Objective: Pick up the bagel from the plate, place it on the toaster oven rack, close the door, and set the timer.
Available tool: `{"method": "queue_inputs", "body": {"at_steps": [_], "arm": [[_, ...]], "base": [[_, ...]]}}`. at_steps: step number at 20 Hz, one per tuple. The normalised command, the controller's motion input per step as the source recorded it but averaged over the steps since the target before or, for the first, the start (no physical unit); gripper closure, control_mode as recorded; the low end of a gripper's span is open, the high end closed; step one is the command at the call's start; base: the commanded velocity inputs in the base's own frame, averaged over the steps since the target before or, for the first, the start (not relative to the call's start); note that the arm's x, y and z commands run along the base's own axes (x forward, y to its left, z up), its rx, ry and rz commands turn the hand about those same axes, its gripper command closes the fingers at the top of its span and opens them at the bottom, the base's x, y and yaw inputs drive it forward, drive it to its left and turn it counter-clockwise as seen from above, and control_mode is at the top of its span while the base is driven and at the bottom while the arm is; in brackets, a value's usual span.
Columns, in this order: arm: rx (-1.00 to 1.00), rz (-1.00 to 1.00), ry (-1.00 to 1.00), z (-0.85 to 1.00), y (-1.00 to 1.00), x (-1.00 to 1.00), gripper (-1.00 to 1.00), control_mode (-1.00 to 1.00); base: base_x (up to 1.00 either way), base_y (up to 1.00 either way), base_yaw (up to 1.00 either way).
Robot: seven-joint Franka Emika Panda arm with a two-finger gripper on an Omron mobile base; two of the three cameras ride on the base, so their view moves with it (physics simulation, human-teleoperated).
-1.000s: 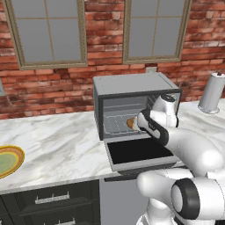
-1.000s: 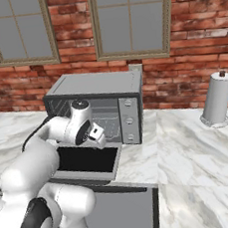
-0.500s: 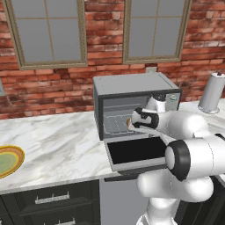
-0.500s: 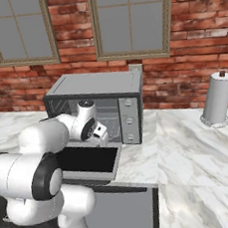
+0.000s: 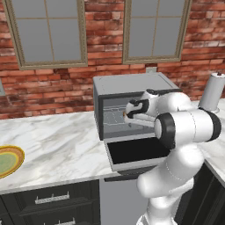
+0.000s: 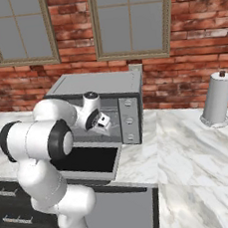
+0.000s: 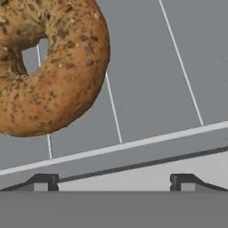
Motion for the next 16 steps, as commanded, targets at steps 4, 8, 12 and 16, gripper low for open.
{"method": "queue_inputs", "body": {"at_steps": [4, 8, 12, 16], "arm": [[-0.01, 0.02, -0.14, 0.01, -0.03, -0.85, -1.00, -1.00], [-0.02, 0.02, -0.22, 0.55, 0.00, -1.00, -1.00, -1.00], [-0.07, 0.07, -0.17, 1.00, 0.06, -0.96, -1.00, -1.00], [-0.11, 0.14, -0.04, 1.00, 0.33, -0.78, -1.00, -1.00]], "base": [[0.00, 0.00, 0.00], [0.00, 0.00, 0.00], [0.00, 0.00, 0.00], [0.00, 0.00, 0.00]]}}
